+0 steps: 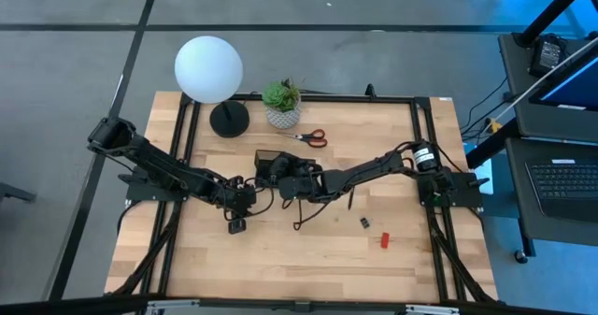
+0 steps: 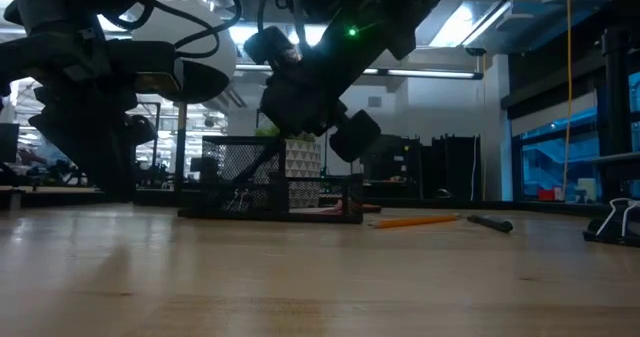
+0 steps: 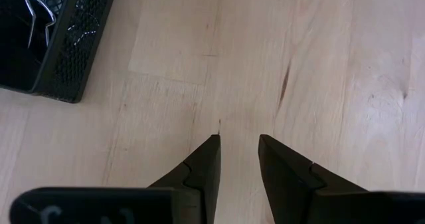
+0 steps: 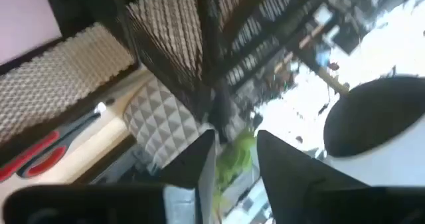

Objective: Pick and place office supplies into organizer
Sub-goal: Put the black pen into the black desk organizer

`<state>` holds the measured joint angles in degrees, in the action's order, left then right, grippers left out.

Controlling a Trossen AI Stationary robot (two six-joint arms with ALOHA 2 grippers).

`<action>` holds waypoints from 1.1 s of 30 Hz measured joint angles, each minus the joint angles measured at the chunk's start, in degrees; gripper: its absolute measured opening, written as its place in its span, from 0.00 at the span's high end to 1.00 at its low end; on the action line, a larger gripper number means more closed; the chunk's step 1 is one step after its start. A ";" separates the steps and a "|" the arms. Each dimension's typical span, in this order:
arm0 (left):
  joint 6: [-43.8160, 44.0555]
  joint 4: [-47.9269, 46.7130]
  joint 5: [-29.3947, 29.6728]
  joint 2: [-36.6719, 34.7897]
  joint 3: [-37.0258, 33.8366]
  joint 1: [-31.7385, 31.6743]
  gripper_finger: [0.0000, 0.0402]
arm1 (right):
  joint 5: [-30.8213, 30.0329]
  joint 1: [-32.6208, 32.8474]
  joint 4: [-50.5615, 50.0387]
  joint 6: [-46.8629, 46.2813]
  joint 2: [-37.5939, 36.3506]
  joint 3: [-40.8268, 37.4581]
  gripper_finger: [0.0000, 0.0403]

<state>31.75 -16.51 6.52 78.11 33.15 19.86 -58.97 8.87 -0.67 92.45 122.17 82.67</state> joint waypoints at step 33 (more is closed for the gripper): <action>4.44 2.16 14.47 0.00 0.02 -0.52 0.76 | 43.36 -1.65 -48.64 -76.87 -27.91 -13.75 0.70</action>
<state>36.18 -14.36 20.99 78.11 33.17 19.33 -15.61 7.23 -49.31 15.58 94.27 68.92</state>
